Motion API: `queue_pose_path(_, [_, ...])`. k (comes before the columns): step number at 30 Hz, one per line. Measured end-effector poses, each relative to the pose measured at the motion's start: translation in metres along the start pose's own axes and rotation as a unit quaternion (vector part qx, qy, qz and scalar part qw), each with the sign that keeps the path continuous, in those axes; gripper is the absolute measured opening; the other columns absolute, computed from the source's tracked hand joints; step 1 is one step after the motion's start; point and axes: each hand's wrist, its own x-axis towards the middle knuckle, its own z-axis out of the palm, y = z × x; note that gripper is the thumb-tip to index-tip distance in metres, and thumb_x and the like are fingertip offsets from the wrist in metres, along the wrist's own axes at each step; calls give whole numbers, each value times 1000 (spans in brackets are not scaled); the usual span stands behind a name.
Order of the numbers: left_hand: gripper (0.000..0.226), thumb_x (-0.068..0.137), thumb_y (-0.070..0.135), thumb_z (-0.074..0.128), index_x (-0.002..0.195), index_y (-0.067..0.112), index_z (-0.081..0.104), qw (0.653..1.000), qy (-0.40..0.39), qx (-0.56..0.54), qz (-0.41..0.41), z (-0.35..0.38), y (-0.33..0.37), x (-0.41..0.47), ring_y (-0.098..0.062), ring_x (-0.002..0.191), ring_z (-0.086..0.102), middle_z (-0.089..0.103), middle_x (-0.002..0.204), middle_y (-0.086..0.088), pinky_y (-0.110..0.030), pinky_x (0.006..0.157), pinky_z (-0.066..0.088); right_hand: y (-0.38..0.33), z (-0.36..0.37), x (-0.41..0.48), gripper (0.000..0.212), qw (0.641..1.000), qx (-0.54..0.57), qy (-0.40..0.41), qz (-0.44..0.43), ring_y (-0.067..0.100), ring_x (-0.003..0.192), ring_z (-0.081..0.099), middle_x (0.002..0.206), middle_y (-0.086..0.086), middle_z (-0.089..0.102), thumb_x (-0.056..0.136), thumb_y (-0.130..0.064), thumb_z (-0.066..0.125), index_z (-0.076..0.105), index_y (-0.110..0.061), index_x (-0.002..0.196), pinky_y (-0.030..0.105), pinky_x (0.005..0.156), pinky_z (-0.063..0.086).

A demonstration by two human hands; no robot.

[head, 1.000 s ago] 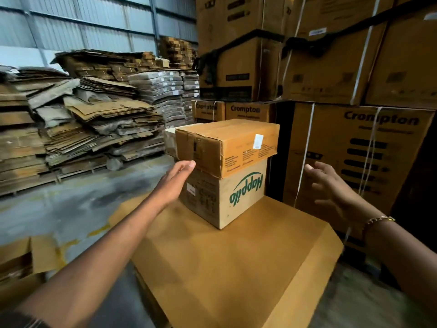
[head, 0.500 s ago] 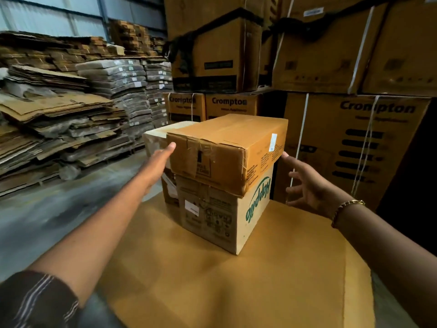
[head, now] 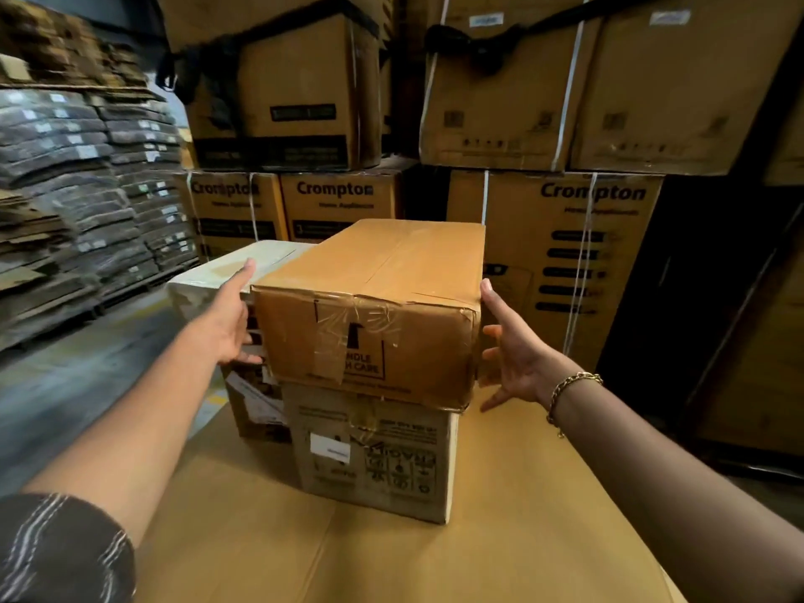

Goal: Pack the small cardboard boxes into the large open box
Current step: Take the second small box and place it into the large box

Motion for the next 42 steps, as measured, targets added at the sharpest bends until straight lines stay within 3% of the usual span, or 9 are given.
queue_pose_path(4, [106,65,94,48,145,24,51,996,-77,21,-42,-11,3,16,-53,132,45,55,141,-19,-74,101,33,0,5,11,133,1000,19,-5,19,57,137,38,151,26,44,48,-98,63,35,-24,155,85,94,31])
queue_pose_path(10, [117,56,100,47,146,25,50,988,-134,23,-66,-14,-7,25,-58,129,45,57,140,-27,-81,102,25,3,10,18,115,999,40,8,14,56,138,36,147,24,48,57,-96,56,45,-26,148,86,100,24])
queue_pose_path(15, [104,66,93,45,141,23,56,986,-158,18,-41,-4,-2,6,-54,126,50,65,129,-26,-80,104,24,3,5,5,83,997,80,22,-11,50,119,50,122,19,63,66,-89,55,66,-21,113,82,105,20])
queue_pose_path(18, [100,64,90,48,139,24,57,979,-200,26,-11,4,1,-17,-52,124,54,66,129,-24,-79,104,27,3,-10,-12,71,995,96,26,-32,47,113,54,119,19,65,74,-84,52,67,-23,108,79,103,27])
queue_pose_path(25, [108,41,87,71,135,36,56,970,-231,15,71,52,-13,-85,-42,124,58,70,128,-11,-76,104,31,16,-72,-64,79,989,99,44,-101,46,116,61,118,16,74,76,-84,48,68,-24,124,74,97,42])
queue_pose_path(30, [99,40,77,79,127,32,63,957,-274,-14,94,123,-37,-135,-44,119,62,70,126,-16,-72,101,39,38,-142,-121,75,985,107,53,-121,44,118,62,121,16,73,77,-77,54,66,-20,125,75,95,44])
queue_pose_path(33, [93,40,71,83,122,28,70,951,-292,-27,95,172,-55,-165,-43,117,61,70,125,-18,-61,91,49,56,-192,-158,95,986,100,58,-117,43,114,62,126,20,69,56,-70,74,62,-13,130,70,95,46])
queue_pose_path(36, [102,35,63,89,126,23,66,949,-301,-37,81,220,-82,-193,-41,112,63,71,122,-20,-59,90,51,81,-244,-192,107,989,102,45,-100,37,91,68,100,18,74,25,-56,88,62,-8,117,56,85,54])
queue_pose_path(42, [118,18,53,97,124,15,64,955,-290,-61,26,292,-149,-236,-39,100,67,74,111,-23,-53,94,48,150,-327,-235,120,991,102,71,-55,41,100,62,107,20,72,26,-58,90,58,-8,130,62,86,53])
